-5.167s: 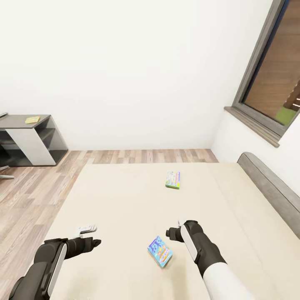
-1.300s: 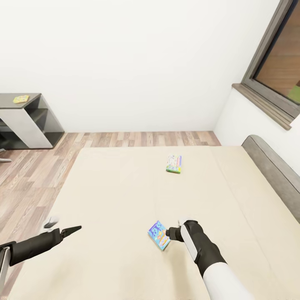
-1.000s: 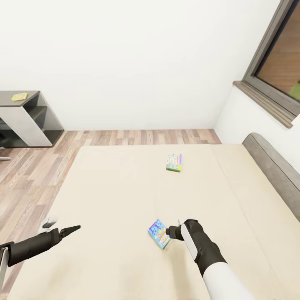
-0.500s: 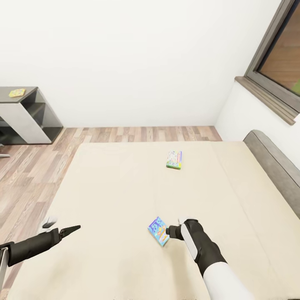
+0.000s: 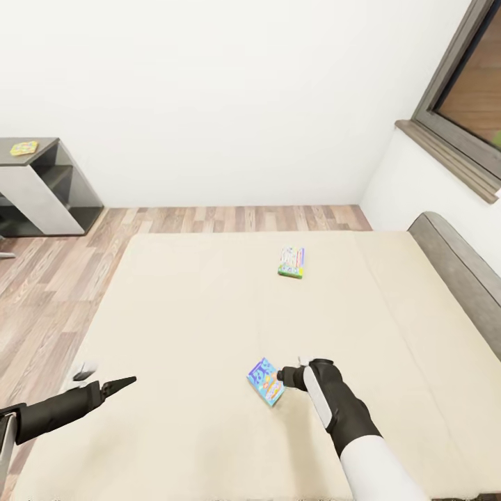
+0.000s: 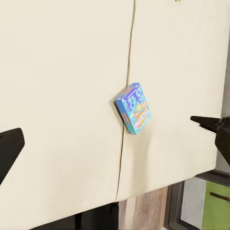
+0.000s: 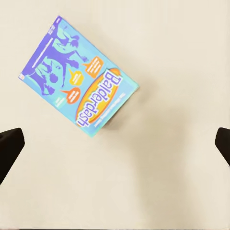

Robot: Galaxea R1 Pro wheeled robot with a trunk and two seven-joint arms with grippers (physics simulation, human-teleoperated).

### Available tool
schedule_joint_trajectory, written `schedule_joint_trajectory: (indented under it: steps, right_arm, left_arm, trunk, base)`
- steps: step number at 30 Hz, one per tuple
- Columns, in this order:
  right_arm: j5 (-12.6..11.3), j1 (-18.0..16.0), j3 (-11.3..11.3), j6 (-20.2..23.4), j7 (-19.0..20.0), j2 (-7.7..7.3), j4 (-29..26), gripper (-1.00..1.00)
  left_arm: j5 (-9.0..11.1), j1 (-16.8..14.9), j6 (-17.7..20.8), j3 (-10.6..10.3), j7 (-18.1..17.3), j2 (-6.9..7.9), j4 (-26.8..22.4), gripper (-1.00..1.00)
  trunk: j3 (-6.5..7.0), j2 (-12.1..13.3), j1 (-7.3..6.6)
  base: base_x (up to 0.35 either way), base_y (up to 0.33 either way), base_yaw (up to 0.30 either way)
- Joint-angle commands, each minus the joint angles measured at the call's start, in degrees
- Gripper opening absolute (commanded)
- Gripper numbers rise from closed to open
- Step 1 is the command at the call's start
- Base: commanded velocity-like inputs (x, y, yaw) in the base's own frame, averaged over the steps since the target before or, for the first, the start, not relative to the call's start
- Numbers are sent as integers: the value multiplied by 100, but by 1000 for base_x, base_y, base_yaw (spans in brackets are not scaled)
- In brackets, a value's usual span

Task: Put all the toys in the child's room - the three board games (two on the bed and one on the table), the two jigsaw puzzles on the table, and the tennis ball on the table - inside the toy box on the table in the child's room.

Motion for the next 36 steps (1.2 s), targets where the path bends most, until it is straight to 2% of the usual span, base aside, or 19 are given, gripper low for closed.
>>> schedule_joint_trajectory:
  steps: [1, 11, 36]
  right_arm:
    - [-83, -3, 7, 25, -39, 0, -62, 100]
    - [-409, -3, 16, 47, 79, 0, -370, 100]
    - [-496, -3, 11, 33, 146, 0, -427, 100]
  left_arm:
    - [-44, -6, 47, 5, -50, -2, -4, 100]
    - [-44, -6, 45, 36, -55, 3, -4, 100]
    - [-45, -6, 38, 8, -56, 0, -4, 100]
  trunk:
    - [-18, -10, 3]
    - [-112, -10, 3]
    - [-345, -10, 3]
  base:
    - [0, 0, 0]
    - [0, 0, 0]
    - [0, 0, 0]
